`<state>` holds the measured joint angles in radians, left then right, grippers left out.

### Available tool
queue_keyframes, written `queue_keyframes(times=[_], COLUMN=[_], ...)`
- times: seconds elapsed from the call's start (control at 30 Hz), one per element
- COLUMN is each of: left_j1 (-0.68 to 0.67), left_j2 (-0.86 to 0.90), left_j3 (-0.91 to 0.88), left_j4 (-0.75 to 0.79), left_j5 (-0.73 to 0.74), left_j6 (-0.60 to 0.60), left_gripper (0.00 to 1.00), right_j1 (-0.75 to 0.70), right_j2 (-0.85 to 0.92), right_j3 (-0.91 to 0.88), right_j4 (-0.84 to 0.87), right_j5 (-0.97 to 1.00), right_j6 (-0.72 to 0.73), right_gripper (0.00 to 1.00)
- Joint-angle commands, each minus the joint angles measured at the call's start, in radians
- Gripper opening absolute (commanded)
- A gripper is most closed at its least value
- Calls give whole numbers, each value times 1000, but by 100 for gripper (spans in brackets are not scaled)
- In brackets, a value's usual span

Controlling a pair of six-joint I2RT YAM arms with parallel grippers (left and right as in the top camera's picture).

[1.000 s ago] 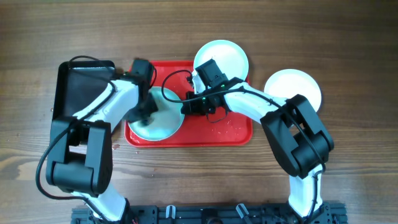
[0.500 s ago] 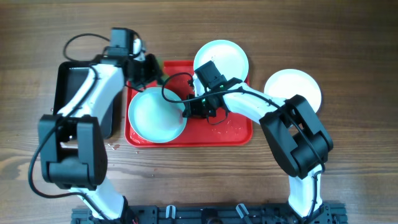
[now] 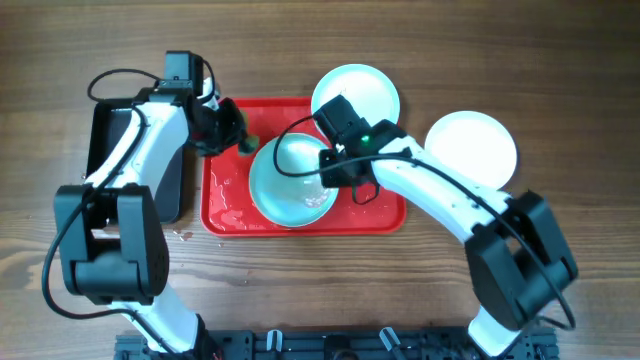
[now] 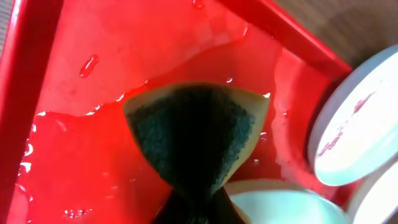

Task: Clean dirty plates on tray and stack at the side
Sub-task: 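Lift the sponge away left and raise the plate with right gripper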

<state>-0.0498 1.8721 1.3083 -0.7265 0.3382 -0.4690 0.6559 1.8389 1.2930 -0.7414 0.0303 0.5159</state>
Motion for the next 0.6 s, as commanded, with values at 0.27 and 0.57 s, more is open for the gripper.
queue_keyframes(times=[0.27, 0.57], left_j1=[-25, -25], left_j2=[7, 7], left_j3=[14, 14], left_j4=[-4, -4], left_j5=[-94, -101], left_j6=[-2, -2], left_gripper=[4, 4], right_j1=[188, 269], right_j2=[-166, -233], right_j3=[22, 22], right_j4=[-125, -134], right_j5=[668, 947], right_j6=[-15, -45], right_gripper=[4, 4])
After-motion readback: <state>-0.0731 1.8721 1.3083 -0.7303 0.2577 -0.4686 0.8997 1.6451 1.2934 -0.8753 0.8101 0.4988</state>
